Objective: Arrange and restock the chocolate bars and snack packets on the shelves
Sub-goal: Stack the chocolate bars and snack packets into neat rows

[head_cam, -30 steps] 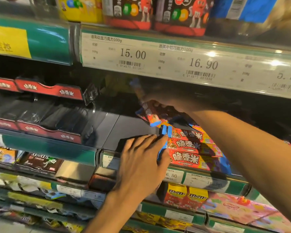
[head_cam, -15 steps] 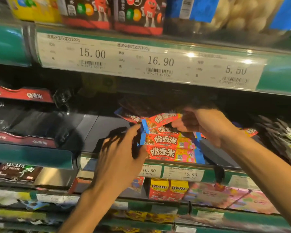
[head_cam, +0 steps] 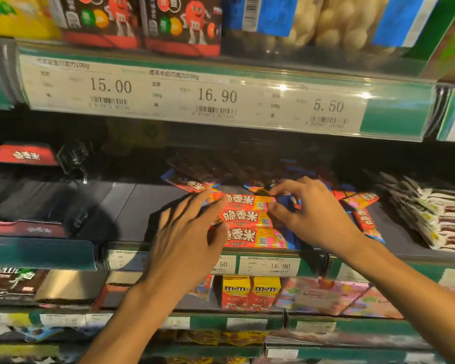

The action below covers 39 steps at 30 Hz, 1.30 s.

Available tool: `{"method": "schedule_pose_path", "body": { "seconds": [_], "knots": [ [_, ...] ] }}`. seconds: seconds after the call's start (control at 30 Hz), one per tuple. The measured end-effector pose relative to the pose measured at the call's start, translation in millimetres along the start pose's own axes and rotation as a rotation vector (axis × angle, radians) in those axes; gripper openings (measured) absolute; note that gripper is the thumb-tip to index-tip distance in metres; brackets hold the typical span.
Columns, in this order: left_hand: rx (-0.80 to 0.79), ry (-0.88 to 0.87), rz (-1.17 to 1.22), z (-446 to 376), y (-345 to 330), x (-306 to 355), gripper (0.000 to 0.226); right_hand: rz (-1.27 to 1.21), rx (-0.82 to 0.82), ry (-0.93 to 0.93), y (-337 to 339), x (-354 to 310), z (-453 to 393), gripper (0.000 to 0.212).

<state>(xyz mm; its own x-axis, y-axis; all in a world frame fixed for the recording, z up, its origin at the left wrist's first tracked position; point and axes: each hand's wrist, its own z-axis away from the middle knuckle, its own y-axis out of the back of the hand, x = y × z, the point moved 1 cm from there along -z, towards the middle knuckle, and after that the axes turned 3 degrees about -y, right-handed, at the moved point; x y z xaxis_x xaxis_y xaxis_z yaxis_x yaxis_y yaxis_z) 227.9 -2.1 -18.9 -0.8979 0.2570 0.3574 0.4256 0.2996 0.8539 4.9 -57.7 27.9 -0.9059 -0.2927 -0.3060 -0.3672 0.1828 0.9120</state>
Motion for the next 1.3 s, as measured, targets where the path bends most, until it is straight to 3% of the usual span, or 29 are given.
{"method": "schedule_pose_path", "body": {
  "seconds": [0.17,0.27,0.33,0.4,0.53,0.6,0.77,1.0,1.1,1.2,1.3],
  "knots": [
    [-0.045,0.002,0.013,-2,4,3,0.050,0.013,-0.017,0.283,-13,-16,27,0.041],
    [-0.058,-0.003,0.102,-6,10,4,0.047,0.139,-0.114,0.289,-24,-22,41,0.063],
    [0.008,0.044,0.244,-18,17,-6,0.040,0.191,-0.148,0.274,-27,-22,44,0.068],
    [0.044,0.089,0.210,-39,23,-26,0.037,0.209,-0.155,0.275,-26,-21,44,0.068],
    [-0.293,0.084,-0.141,-67,25,-62,0.041,0.208,-0.165,0.269,-27,-20,44,0.068],
    [-0.368,0.055,-0.240,-67,26,-66,0.042,0.208,-0.172,0.263,-28,-19,44,0.069],
    [-0.291,0.051,-0.429,-68,36,-67,0.046,0.190,-0.172,0.250,-28,-18,41,0.072],
    [-0.282,0.169,-0.234,-70,43,-74,0.027,0.162,-0.207,0.254,-29,-13,39,0.072],
    [-0.178,0.279,-0.057,-61,50,-83,0.024,0.171,-0.216,0.254,-30,-13,38,0.072],
    [-0.061,0.277,0.034,-50,63,-89,0.017,0.182,-0.199,0.250,-30,-16,39,0.069],
    [-0.126,0.338,0.000,-36,76,-88,0.016,0.208,-0.181,0.254,-33,-22,38,0.064]
  ]
}}
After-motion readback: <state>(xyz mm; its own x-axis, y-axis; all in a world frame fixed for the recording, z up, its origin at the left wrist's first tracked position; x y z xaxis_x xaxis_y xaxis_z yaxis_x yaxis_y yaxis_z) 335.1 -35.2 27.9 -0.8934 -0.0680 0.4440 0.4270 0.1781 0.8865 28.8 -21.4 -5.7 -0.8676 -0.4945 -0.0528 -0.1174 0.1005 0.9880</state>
